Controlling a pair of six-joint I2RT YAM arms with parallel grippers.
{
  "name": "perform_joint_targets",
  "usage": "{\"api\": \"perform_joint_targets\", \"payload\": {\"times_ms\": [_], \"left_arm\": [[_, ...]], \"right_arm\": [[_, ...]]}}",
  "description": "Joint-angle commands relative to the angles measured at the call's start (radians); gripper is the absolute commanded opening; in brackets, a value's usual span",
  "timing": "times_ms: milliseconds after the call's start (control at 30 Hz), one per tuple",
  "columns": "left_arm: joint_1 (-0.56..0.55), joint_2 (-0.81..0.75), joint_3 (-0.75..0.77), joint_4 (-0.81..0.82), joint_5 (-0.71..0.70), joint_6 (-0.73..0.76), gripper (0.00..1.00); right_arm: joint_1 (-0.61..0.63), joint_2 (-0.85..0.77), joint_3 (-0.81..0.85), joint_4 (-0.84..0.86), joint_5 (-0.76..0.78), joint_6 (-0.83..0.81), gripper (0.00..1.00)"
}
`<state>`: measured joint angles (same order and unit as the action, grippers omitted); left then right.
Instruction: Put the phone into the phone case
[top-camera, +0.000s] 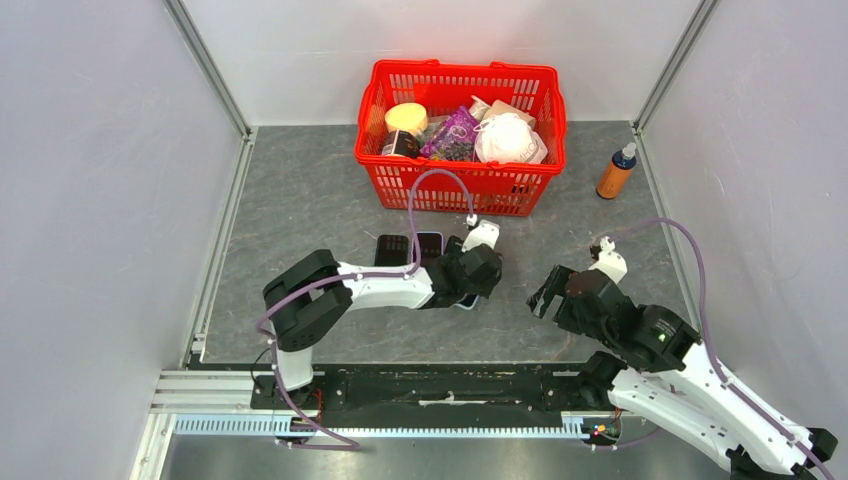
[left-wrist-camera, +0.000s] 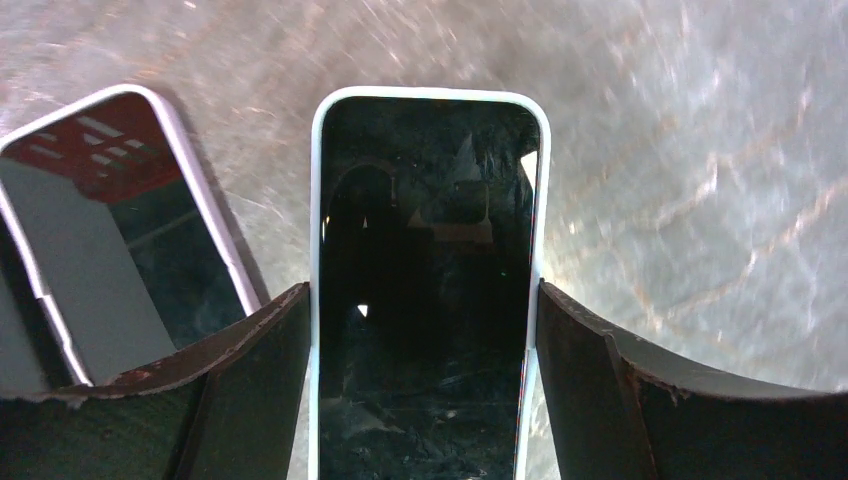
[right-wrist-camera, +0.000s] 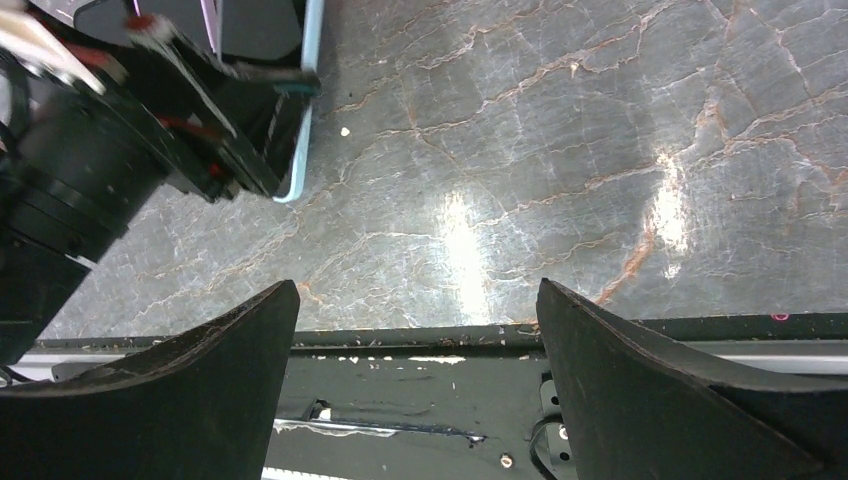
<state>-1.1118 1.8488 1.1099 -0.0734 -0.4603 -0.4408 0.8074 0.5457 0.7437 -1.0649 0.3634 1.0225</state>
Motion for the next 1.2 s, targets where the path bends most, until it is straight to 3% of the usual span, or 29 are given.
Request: {"api": "perform_joint_targets", "payload": {"times_ms": [0,367,767,933,1067,1167], "left_arm": [[0.007,0.048,0.149,-0.091,-0.246,-0.243,0.25],[0.034,0.139,0.207,-0.164,-0.319,-0.500,0.26],[0.055,0.156,0.163,0.000,-0.291,-0.464,0.33],[0.055,0.158,0.156,0.032,-0.283,-0.440,0.48],[0.056,0.153,0.158,0.022,-0.278,-0.419,0.83],[0.056,0.142,0.151,0.017,-0.275,-0.404,0.86]], "right_arm": [[-0.002,0.024,-0.004,0.040,0.008,0.019,0.96],[-0.003,0.052,-0.015,0.048,0.000,0.017,0.96],[-0.002,0.098,-0.063,0.101,-0.038,0.018,0.96],[-0.002,0.111,-0.081,0.110,-0.044,0.018,0.97],[-0.002,0.106,-0.092,0.115,-0.045,0.023,0.97],[-0.002,0.106,-0.089,0.115,-0.044,0.024,0.97]]}}
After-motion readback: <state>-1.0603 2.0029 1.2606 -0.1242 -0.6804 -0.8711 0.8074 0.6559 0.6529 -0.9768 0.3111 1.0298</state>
